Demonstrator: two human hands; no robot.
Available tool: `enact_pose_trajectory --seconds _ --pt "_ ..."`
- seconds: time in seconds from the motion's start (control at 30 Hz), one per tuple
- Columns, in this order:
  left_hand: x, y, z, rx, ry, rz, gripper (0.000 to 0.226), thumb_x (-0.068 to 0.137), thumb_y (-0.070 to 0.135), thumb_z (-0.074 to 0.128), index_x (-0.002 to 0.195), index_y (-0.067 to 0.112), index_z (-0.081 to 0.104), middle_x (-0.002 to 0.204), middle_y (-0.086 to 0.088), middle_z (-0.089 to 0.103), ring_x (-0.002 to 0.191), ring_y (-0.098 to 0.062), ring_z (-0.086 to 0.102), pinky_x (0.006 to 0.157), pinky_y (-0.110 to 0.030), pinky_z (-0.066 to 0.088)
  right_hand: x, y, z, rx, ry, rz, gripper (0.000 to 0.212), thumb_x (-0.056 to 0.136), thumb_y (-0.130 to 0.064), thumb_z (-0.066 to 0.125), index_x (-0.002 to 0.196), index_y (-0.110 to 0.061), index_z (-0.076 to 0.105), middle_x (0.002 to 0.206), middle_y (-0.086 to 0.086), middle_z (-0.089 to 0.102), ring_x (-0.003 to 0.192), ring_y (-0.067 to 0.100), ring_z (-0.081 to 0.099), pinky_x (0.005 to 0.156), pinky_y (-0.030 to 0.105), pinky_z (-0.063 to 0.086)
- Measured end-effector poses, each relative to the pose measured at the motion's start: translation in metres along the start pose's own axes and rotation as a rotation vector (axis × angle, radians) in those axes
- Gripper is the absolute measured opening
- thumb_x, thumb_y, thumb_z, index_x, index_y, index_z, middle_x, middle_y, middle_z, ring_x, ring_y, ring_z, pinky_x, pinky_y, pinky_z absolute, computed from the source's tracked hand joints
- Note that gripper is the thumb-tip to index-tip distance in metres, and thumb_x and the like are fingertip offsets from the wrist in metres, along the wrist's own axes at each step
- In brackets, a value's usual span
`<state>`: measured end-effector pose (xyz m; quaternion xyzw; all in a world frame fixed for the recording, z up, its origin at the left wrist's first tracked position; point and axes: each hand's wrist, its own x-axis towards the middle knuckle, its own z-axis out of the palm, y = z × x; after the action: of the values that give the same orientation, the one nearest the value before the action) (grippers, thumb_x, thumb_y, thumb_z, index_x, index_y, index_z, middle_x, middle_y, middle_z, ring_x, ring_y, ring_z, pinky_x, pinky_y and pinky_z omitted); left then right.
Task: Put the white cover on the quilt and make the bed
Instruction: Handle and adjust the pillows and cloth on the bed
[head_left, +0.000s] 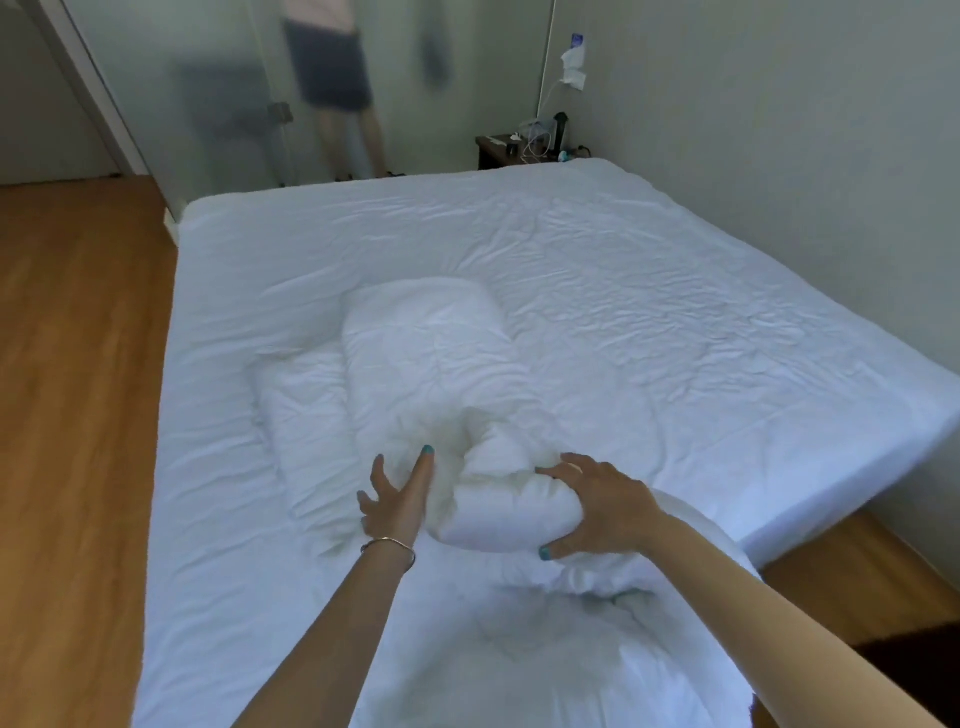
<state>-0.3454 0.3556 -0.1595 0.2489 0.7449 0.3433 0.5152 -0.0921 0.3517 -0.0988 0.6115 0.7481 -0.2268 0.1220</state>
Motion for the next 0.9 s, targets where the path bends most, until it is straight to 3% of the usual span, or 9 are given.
enact_pose_trajectory --seconds 0.1,0.17,0.27,0.4,0.57,0.63,0.73,0.83,0.9 --pt "0.017 0.026 0.011 -0.160 0.199 -0.168 0.112 0.053 0.080 0.070 0.147 0.042 0.022 0.159 -0.006 -0.009 0.144 -0.040 0.012 0.115 -0.056 0.017 0.029 0.019 -0.037 0.397 -0.335 -0.157 0.061 0.070 -0.063 0.070 0.124 -0.036 0.060 0.152 -0.012 0.029 0.138 0.005 0.028 0.114 0.028 0.023" --pt "0.039 0.030 0.015 -0.208 0.257 -0.269 0.132 0.039 0.077 0.077 0.150 0.036 0.017 0.158 -0.009 -0.014 0.143 -0.043 0.010 0.114 -0.059 0.018 0.053 0.027 -0.053 0.547 -0.285 -0.224 0.053 0.059 -0.068 0.070 0.102 -0.038 0.070 0.143 -0.020 0.040 0.134 0.001 0.033 0.112 0.026 0.027" --pt "0.061 0.024 0.028 -0.164 0.322 -0.384 0.149 0.024 0.070 0.082 0.150 0.037 0.010 0.155 -0.009 -0.027 0.143 -0.049 0.002 0.112 -0.064 0.017 0.099 0.029 -0.060 0.607 -0.169 -0.262 0.060 0.061 -0.067 0.077 0.115 -0.048 0.059 0.135 -0.024 0.046 0.132 0.006 0.040 0.109 0.031 0.036" --pt "0.044 0.022 0.035 -0.071 0.476 -0.469 0.139 0.046 0.051 0.092 0.151 0.038 0.001 0.150 -0.011 -0.039 0.143 -0.049 -0.001 0.114 -0.058 0.021 0.150 0.006 -0.061 0.600 -0.258 -0.254 0.082 0.066 -0.062 0.079 0.137 -0.050 0.041 0.144 -0.010 0.040 0.134 0.014 0.040 0.106 0.031 0.041" --pt "0.032 0.003 0.025 -0.344 0.713 -0.590 0.119 0.060 0.043 0.089 0.150 0.022 0.012 0.158 -0.016 -0.006 0.139 -0.050 0.012 0.110 -0.060 0.020 0.183 -0.052 -0.046 0.601 -0.452 -0.253 0.064 0.084 -0.066 0.059 0.141 -0.046 0.040 0.146 -0.009 0.044 0.123 0.010 0.047 0.101 0.027 0.037" --pt "0.040 -0.004 0.014 -0.499 0.664 -0.587 0.120 0.062 0.032 0.089 0.148 0.016 0.007 0.148 -0.023 0.018 0.127 -0.048 0.035 0.106 -0.056 0.033 0.191 -0.075 -0.040 0.655 -0.458 -0.256 0.067 0.081 -0.069 0.060 0.141 -0.048 0.039 0.148 -0.013 0.039 0.127 0.012 0.045 0.099 0.028 0.037" --pt "0.044 -0.010 0.003 -0.792 0.447 -0.415 0.113 0.056 0.013 0.074 0.149 0.017 0.010 0.127 -0.019 0.051 0.106 -0.037 0.057 0.094 -0.045 0.050 0.202 -0.104 -0.036 0.647 -0.515 -0.268 0.094 0.076 -0.061 0.072 0.151 -0.050 0.016 0.155 -0.011 0.023 0.143 0.016 0.028 0.103 0.029 0.034" --pt "0.039 -0.007 -0.012 -0.743 0.099 -0.207 0.074 0.049 0.007 0.055 0.123 0.011 0.056 0.085 -0.004 0.069 0.079 -0.023 0.062 0.074 -0.030 0.050 0.213 -0.120 -0.036 0.625 -0.549 -0.250 0.111 0.074 -0.062 0.073 0.150 -0.051 -0.007 0.163 -0.009 0.004 0.148 0.019 0.019 0.111 0.034 0.028" --pt "0.048 -0.007 -0.028 -0.727 0.028 -0.135 0.067 0.045 0.014 0.063 0.111 0.012 0.067 0.090 -0.006 0.071 0.091 -0.028 0.060 0.086 -0.033 0.043 0.218 -0.126 -0.039 0.636 -0.554 -0.211 0.113 0.075 -0.064 0.070 0.149 -0.050 -0.014 0.164 -0.008 0.002 0.148 0.020 0.020 0.107 0.035 0.030"
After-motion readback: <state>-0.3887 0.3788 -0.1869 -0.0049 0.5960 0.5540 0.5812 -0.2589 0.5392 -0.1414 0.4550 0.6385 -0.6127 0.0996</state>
